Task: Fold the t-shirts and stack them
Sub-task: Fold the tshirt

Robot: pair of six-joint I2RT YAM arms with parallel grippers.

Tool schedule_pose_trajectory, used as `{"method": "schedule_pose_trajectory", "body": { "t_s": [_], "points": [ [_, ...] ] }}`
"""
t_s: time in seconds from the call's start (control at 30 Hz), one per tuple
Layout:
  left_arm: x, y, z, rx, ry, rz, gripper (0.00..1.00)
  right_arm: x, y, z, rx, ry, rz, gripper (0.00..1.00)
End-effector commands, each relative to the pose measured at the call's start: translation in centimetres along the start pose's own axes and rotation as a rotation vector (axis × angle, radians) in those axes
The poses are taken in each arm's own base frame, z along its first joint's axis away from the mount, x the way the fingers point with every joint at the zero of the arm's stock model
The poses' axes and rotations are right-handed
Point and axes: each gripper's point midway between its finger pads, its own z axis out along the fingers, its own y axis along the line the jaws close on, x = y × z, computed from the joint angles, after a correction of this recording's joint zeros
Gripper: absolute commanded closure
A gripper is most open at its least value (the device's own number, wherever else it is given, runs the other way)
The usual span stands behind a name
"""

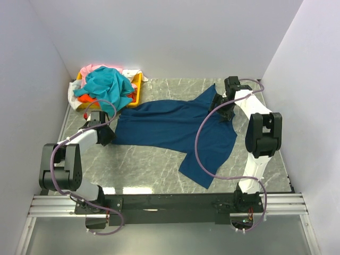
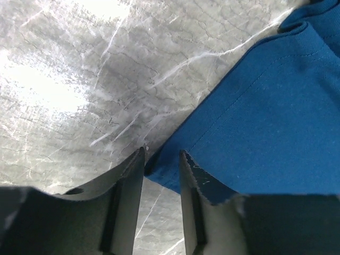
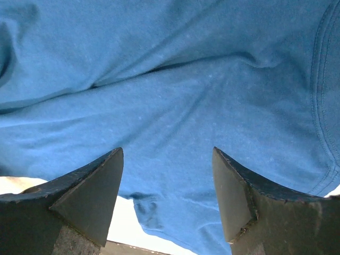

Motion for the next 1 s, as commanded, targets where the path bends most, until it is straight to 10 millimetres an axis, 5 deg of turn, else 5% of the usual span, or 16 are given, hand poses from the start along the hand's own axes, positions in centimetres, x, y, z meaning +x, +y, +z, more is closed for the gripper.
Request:
{"method": "schedule_pose_trajectory", "body": {
  "t_s": [0.0,0.4,0.63,0.73,0.93,0.97],
  "points": [
    [1.6,0.6,0.1,-0.009,0.064,0.024,0.63,-0.4,1.1,-2.1,-0.033,-0.061,-0.012,0.26],
    [4.0,1.9,0.3,-0.026,0.123,0.019,0.7,0.0,1.2,-2.2,-0.036,-0.061,-0.017,0.26],
    [4.4,1.5,0.5,-0.001,0.142,0.013,0.9,1.7,2.3,-3.1,-0.025,-0.058,-0.069,0.26],
    [3.9,1.2,0.5,-0.006,0.142,0.022,0.99,4.4,2.8,-3.5,-0.006,-0.035,-0.119,0.27],
    [2.7,0.3,0.7,-0.004,0.142,0.045,1.0,13.5,1.9,-3.2,0.028,0.073,-0.2,0.32],
    [2.3,0.0,0.7,0.002,0.137,0.048,0.99,15.5,0.5,-2.5,0.052,0.112,-0.192,0.34]
  ]
}}
